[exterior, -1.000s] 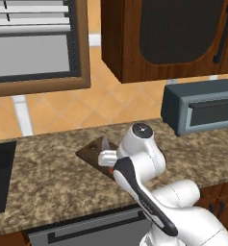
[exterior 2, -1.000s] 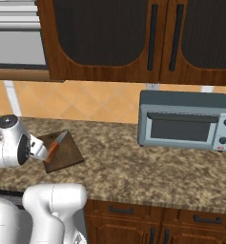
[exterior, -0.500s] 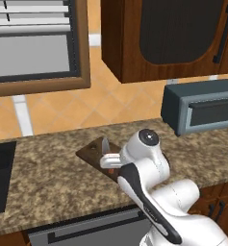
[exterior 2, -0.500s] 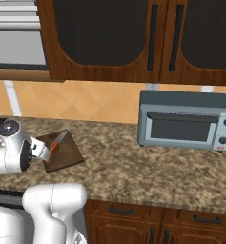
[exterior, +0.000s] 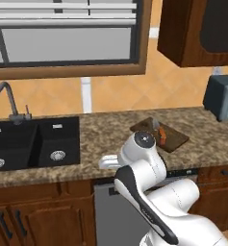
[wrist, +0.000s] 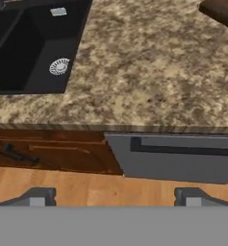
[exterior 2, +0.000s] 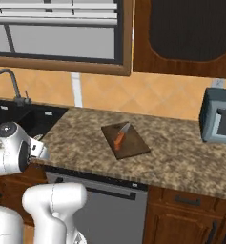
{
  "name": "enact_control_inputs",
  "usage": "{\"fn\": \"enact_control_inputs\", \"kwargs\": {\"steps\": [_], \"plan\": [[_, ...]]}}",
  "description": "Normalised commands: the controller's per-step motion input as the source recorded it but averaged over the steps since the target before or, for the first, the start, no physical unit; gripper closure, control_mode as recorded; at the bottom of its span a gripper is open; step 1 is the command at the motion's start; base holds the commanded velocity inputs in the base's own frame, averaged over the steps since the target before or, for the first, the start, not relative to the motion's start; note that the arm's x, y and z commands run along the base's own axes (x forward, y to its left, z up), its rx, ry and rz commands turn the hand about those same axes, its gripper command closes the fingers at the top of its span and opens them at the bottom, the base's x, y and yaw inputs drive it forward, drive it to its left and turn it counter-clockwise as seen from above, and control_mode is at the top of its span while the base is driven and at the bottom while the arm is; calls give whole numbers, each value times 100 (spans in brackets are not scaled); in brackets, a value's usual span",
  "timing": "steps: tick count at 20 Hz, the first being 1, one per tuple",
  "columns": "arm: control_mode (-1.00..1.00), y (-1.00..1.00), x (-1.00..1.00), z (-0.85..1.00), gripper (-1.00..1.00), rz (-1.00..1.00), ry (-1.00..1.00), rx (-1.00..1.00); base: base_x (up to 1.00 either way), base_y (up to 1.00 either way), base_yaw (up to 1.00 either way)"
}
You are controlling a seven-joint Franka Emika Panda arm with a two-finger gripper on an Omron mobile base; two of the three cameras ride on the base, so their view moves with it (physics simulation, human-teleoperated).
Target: Pick up the knife from the drawer and place it on the cutting board. Then place the meat from the plate to the cutting board.
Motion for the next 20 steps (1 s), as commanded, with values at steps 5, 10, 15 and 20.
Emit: {"fn": "enact_control_inputs", "kwargs": {"steps": [5,10,15,20], "plan": [[100,0,0,0,-100,0,0,0,0,100,38],[100,0,0,0,-100,0,0,0,18,95,36],[100,0,0,0,-100,0,0,0,54,91,31],[100,0,0,0,-100,0,0,0,56,81,25]]}}
